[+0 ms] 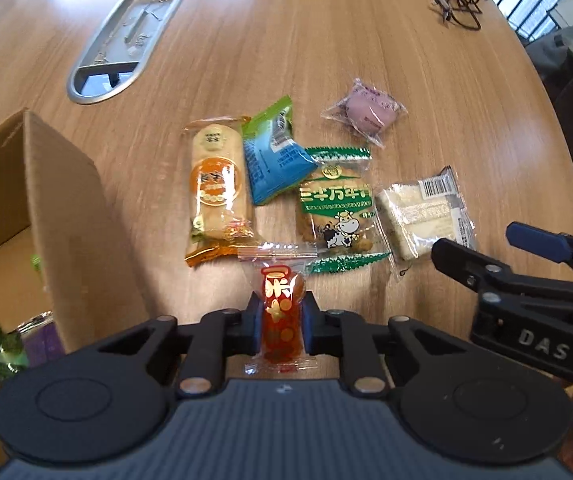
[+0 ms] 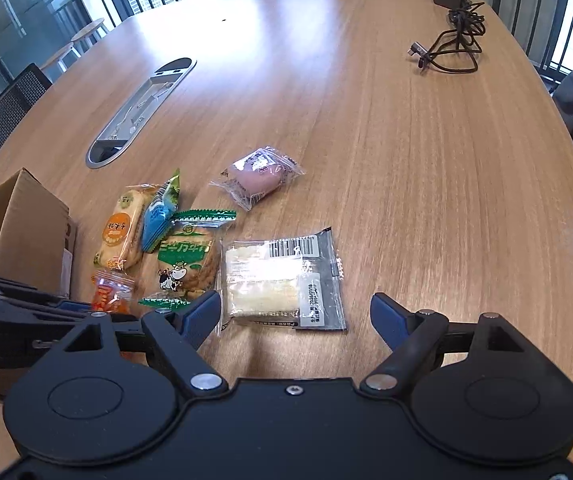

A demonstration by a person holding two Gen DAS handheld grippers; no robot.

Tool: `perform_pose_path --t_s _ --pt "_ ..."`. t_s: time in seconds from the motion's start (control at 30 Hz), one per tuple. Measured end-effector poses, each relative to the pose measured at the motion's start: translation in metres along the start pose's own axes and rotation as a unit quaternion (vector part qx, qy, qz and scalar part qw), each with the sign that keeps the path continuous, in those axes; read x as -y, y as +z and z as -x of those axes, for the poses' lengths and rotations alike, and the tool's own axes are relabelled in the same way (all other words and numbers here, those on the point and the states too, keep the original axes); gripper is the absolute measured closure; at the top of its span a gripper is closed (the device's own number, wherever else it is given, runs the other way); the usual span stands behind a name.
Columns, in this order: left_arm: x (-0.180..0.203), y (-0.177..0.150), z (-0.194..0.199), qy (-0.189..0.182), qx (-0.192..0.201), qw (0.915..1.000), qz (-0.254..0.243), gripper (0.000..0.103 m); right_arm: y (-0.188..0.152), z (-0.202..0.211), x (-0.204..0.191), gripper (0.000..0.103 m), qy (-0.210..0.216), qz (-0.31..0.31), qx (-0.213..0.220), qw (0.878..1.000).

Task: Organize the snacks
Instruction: 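Grasp the orange-red snack packet with the left gripper, then grasp the white bread packet with the right gripper while the left holds its packet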

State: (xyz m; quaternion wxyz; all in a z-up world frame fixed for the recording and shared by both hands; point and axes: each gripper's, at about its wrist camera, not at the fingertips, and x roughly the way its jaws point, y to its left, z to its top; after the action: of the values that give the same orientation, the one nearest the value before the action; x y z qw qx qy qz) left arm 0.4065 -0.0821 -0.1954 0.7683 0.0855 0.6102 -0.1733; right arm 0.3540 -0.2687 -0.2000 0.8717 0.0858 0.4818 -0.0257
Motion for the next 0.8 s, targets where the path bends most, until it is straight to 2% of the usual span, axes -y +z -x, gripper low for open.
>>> perform_pose_path --t_s 0.67,0.73,0.8 --pt "-0.025 -0.018 0.066 -0.002 0.075 0.9955 0.058 0.085 0.003 -0.028 -0.016 0.018 -0.002 0.055 -0.014 0.998" --pt "-0.028 -0.022 0.070 0.000 0.078 0.9949 0.064 0.085 0.003 -0.031 -0.019 0.019 -0.007 0.061 -0.014 0.998" --pt "-0.031 -0.025 0.073 0.002 0.082 0.9943 0.068 0.085 0.003 -0.033 -0.021 0.028 -0.010 0.066 -0.019 0.998"
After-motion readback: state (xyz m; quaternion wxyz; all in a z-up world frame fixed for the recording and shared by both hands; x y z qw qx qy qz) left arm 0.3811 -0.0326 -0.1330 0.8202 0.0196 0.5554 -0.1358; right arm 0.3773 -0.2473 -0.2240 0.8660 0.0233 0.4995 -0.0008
